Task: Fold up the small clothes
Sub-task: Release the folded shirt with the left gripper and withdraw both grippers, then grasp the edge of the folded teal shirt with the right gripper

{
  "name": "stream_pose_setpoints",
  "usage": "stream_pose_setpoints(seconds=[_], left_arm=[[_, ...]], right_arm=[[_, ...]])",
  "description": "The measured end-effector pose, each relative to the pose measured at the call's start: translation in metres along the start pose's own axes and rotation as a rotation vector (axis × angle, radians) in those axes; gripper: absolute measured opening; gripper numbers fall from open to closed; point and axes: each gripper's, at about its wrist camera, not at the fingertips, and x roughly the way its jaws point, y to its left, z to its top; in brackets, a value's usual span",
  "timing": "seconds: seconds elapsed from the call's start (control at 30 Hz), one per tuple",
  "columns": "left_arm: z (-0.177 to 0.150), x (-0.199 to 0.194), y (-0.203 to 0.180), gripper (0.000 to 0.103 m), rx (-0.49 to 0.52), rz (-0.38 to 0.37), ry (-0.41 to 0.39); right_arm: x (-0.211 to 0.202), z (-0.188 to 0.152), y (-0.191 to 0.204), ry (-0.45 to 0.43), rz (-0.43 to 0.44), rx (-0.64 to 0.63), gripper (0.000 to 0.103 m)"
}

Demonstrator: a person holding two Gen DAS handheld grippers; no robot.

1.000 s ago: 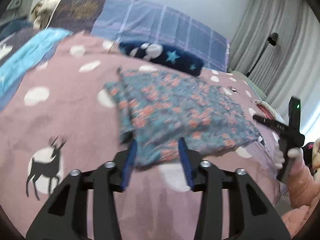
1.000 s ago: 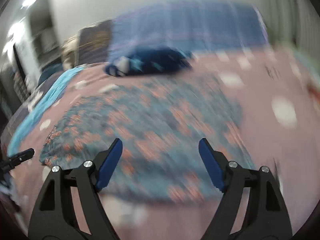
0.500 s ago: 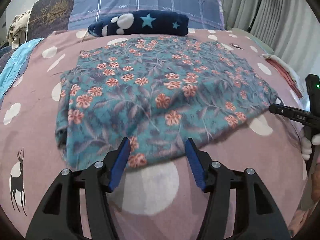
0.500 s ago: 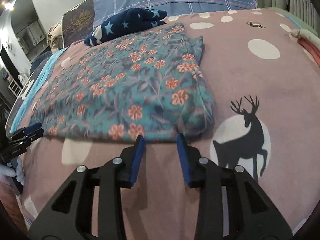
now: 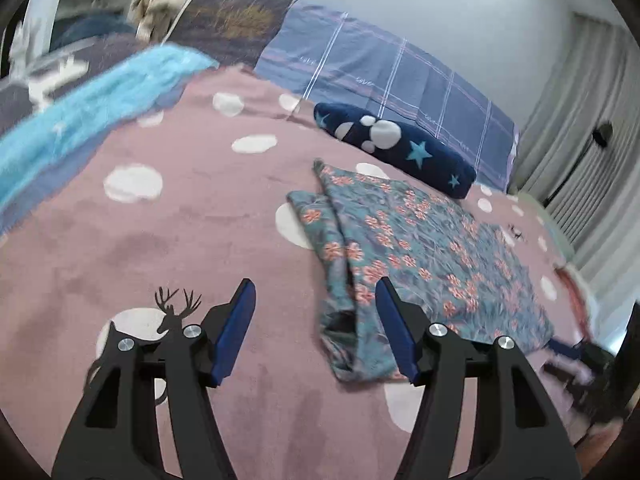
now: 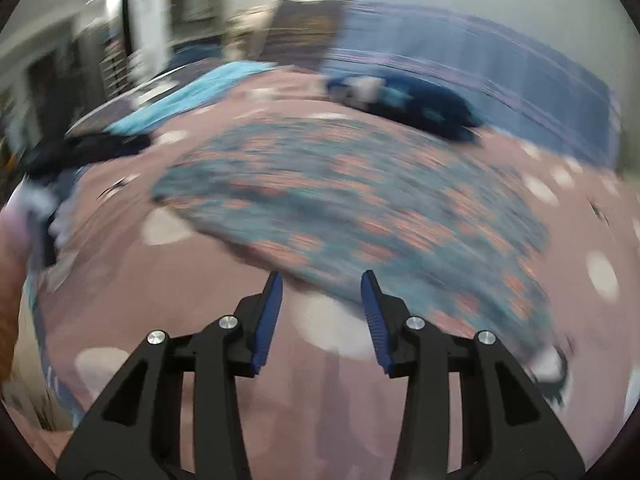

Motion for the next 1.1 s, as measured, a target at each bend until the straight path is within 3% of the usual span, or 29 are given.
stream_pose_setpoints(seconds=[0.1, 0.2, 0.33, 0.43, 0.57, 0.73, 0.87, 1.1], left_arm=[[0.01, 0.019, 0.01, 0.063, -0.035, -0.074, 0.051], [0.023, 0.051, 0.01, 0.069, -0.044, -0.195, 0.143], [0.043, 0.106, 0.018, 0.069, -0.096, -0.267, 0.259], [0.066, 0.138, 0.022, 0.071, -0.143, -0.336, 0.256], [0.086, 0.165, 0.02, 0.071, -0.159, -0.373, 0.265], [0.073, 0.163, 0.011, 0.071, -0.078, -0.449, 0.193], [0.072, 0.161, 0.014, 0.07, -0.075, -0.476, 0.197], [0.07, 0.164, 0.027, 0.053, -0.122, -0.529, 0.214]], right_arm=[[0.023, 0.02, 0.046, 0.009, 0.051, -0.136, 0.043], [0.04, 0.034, 0.085, 0.014, 0.059, -0.261, 0.045], [0.06, 0.046, 0.113, 0.033, 0.065, -0.322, 0.045], [0.074, 0.05, 0.117, 0.057, 0.059, -0.322, 0.045], [0.092, 0.055, 0.119, 0.09, 0.041, -0.324, 0.046], [0.107, 0.052, 0.12, 0.109, 0.034, -0.334, 0.052], [0.112, 0.054, 0.122, 0.102, 0.023, -0.334, 0.054], [0.118, 0.059, 0.135, 0.088, -0.035, -0.394, 0.054]])
